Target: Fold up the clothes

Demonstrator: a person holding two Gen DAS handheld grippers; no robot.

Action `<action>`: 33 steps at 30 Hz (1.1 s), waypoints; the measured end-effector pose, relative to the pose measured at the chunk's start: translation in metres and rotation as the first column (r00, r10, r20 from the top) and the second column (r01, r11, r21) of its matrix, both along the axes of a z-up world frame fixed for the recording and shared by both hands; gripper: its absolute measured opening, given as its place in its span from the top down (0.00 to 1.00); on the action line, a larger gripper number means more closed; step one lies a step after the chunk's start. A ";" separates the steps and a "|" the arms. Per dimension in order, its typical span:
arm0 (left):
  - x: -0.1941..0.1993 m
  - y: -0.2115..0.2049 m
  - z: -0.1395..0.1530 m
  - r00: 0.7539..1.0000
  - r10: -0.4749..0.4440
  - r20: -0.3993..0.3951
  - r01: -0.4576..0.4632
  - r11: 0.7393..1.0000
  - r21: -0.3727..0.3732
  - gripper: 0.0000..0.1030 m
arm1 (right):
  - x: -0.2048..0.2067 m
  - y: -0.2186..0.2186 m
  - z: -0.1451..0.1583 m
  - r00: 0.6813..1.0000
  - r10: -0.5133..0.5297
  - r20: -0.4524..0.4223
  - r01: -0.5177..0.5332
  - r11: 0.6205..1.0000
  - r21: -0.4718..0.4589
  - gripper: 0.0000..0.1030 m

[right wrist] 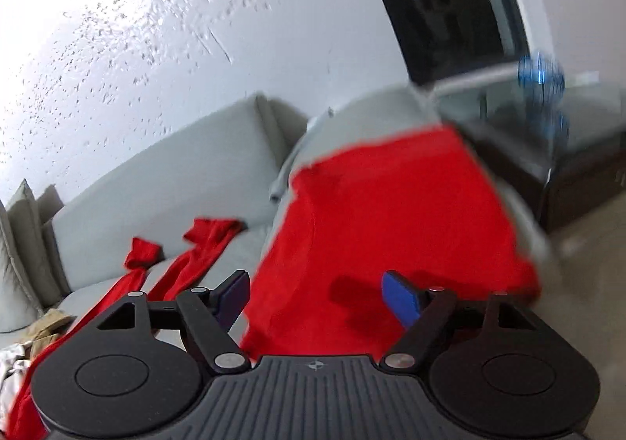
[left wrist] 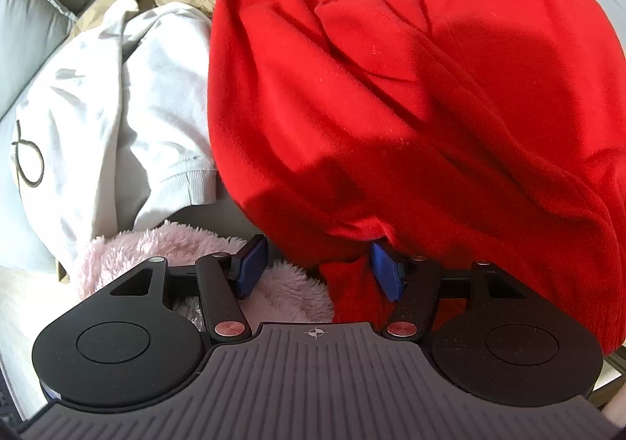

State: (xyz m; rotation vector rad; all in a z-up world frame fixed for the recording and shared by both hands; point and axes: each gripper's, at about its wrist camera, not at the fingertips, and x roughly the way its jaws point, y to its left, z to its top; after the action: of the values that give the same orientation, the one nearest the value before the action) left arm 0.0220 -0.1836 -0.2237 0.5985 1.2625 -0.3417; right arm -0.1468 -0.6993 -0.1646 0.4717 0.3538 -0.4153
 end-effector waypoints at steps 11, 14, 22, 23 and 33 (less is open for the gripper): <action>0.001 0.025 0.008 1.000 0.017 0.014 -0.016 0.998 -0.065 0.38 | 0.029 0.113 0.028 0.966 0.211 -0.149 -0.197 0.975 0.102 0.20; -0.005 0.031 0.022 0.997 0.050 0.056 -0.049 0.998 -0.032 0.38 | 0.041 0.151 0.024 0.953 0.242 -0.183 -0.209 0.960 0.185 0.20; -0.010 0.068 0.070 0.973 0.196 0.119 -0.175 0.971 -0.163 0.34 | 0.060 0.227 0.002 0.872 0.343 -0.349 -0.221 0.912 0.345 0.21; -0.014 0.060 0.072 0.976 0.193 0.100 -0.173 0.969 -0.178 0.31 | 0.059 0.231 -0.004 0.857 0.359 -0.369 -0.215 0.901 0.376 0.22; -0.001 0.023 0.032 0.990 0.138 -0.003 -0.138 0.985 -0.107 0.33 | 0.059 0.244 -0.033 0.860 0.325 -0.393 -0.185 0.917 0.353 0.55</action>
State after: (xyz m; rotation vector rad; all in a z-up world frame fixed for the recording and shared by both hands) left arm 0.0206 -0.1606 -0.1913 0.4177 1.2662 -0.2906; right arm -0.0879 -0.4554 -0.1973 0.6202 0.9296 -0.1986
